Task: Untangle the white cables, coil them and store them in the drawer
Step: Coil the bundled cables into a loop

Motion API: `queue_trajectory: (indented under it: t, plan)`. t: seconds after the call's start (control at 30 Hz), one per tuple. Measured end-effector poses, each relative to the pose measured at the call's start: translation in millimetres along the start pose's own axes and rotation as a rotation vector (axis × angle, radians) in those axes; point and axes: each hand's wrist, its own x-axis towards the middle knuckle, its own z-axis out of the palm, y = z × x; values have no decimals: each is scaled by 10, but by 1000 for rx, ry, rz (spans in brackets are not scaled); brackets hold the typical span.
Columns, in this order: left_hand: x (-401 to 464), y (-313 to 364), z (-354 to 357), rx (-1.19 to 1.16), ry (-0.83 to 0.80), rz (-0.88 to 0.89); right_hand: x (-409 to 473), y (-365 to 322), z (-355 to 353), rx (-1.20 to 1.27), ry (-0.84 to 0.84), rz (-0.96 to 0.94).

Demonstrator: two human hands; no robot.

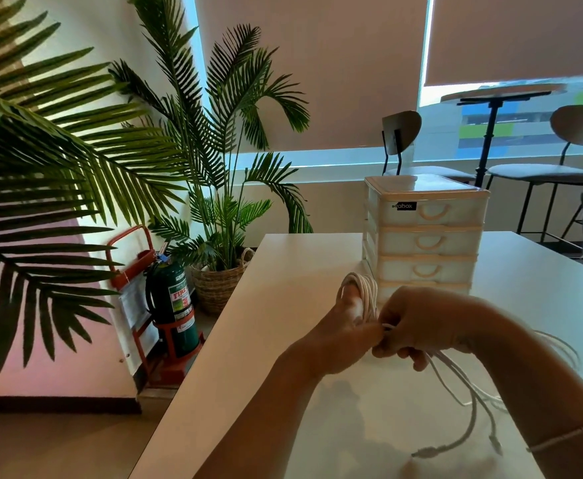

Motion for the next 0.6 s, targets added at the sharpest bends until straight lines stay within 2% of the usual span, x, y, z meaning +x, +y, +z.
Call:
queue_trajectory:
  t: [0.1, 0.2, 0.33, 0.5, 0.6]
  plan:
    - [33, -66, -7, 100, -33, -29, 12, 41, -63, -37, -11, -4]
    - [62, -84, 19, 230, 0, 5, 6, 52, -114, -58, -9, -9]
    - [73, -68, 61, 193, -43, 29, 33, 25, -162, -143, 28, -32]
    - [39, 10, 15, 284, -42, 151, 89, 11, -285, -117, 85, -55]
    - [3, 41, 13, 252, -68, 121, 122, 43, -384, -160, 90, -82]
